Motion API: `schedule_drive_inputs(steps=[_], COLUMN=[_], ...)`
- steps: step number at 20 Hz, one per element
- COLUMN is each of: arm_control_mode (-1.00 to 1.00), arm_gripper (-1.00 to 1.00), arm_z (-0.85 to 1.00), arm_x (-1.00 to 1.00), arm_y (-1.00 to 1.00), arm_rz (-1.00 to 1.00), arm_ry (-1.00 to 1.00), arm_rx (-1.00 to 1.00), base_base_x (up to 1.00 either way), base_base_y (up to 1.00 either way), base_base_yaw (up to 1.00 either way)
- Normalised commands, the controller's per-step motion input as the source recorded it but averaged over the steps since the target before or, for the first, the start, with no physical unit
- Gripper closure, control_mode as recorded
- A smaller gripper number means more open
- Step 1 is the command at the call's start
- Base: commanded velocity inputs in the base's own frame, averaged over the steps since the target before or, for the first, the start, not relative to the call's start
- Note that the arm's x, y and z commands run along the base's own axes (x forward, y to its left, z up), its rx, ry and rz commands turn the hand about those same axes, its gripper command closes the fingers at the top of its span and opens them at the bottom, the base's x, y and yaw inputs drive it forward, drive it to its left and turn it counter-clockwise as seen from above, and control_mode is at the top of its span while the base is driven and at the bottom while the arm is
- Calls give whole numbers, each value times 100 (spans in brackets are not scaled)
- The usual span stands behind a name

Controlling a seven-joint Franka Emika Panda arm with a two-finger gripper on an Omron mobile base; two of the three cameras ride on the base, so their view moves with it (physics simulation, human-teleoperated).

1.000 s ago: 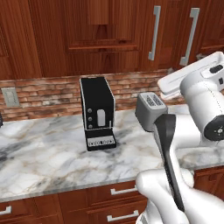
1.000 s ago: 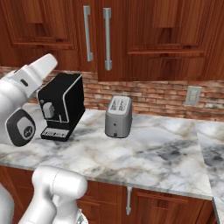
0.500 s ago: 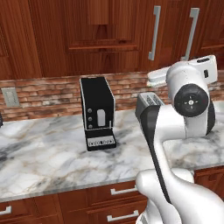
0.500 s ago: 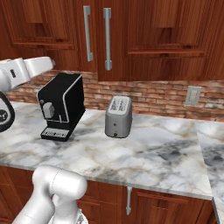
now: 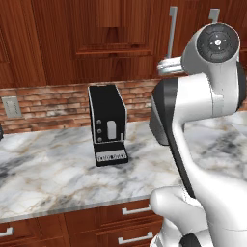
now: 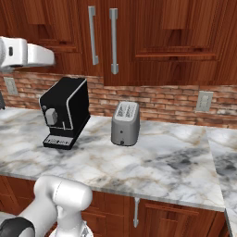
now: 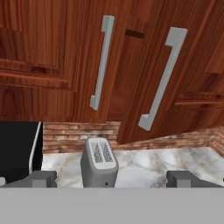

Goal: Move the bowls from the cabinet to the plates on the dining table.

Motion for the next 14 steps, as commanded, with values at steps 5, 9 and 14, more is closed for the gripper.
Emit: schedule_drive_inputs(steps=[5, 9, 14], arm_control_mode=[-100, -100, -100], arm_gripper=[-100, -100, -100], arm_z=[1, -16, -42], arm_x=[1, 0, 0], arm_y=[0, 0, 5], arm_rz=[2, 4, 3], arm_ry=[14, 1, 0], arm_rx=[2, -7, -21], base_base_x=[0, 0, 0], base_base_y=[0, 0, 0], base_base_yaw=[0, 0, 0])
